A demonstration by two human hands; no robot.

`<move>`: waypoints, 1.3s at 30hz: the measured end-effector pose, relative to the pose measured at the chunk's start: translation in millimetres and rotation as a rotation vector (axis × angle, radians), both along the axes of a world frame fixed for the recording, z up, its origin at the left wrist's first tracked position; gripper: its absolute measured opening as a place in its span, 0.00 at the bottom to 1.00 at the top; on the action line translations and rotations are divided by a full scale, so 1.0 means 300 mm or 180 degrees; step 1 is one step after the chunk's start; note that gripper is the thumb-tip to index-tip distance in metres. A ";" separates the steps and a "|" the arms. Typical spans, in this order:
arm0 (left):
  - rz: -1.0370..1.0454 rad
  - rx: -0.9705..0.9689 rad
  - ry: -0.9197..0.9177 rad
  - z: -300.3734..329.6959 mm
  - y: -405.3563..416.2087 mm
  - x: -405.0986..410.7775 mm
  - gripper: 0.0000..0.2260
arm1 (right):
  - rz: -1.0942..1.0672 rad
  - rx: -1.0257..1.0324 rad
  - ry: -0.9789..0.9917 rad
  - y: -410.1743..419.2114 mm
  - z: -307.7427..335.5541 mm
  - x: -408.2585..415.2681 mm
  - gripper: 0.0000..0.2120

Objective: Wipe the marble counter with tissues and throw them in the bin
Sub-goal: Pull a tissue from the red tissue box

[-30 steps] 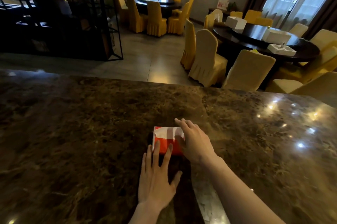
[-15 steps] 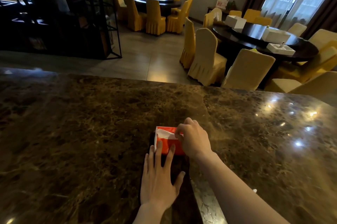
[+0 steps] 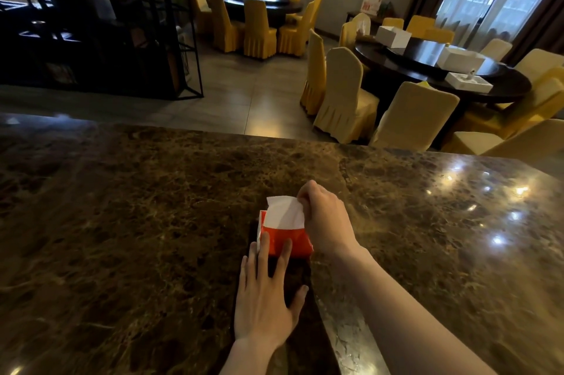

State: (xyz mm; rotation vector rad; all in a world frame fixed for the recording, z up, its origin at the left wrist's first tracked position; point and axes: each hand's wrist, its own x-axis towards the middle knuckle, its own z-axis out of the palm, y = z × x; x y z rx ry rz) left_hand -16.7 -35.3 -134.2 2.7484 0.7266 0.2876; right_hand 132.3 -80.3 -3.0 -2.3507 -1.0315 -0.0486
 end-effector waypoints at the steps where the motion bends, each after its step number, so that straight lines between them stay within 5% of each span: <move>1: 0.0008 -0.0003 -0.0002 -0.001 0.000 0.001 0.38 | -0.0007 0.0105 0.0004 -0.001 0.009 0.004 0.06; 10: 0.0001 0.0027 0.0070 0.002 0.001 -0.001 0.38 | 0.0054 0.0610 0.0217 -0.011 0.051 0.040 0.16; 24: 0.0043 0.0084 0.0078 0.017 -0.005 0.000 0.39 | -0.0268 0.1189 0.0946 -0.041 0.106 0.074 0.14; 39: 0.0077 0.0044 0.0081 0.015 0.005 0.015 0.40 | -0.0468 0.1830 0.0932 -0.030 0.214 0.106 0.19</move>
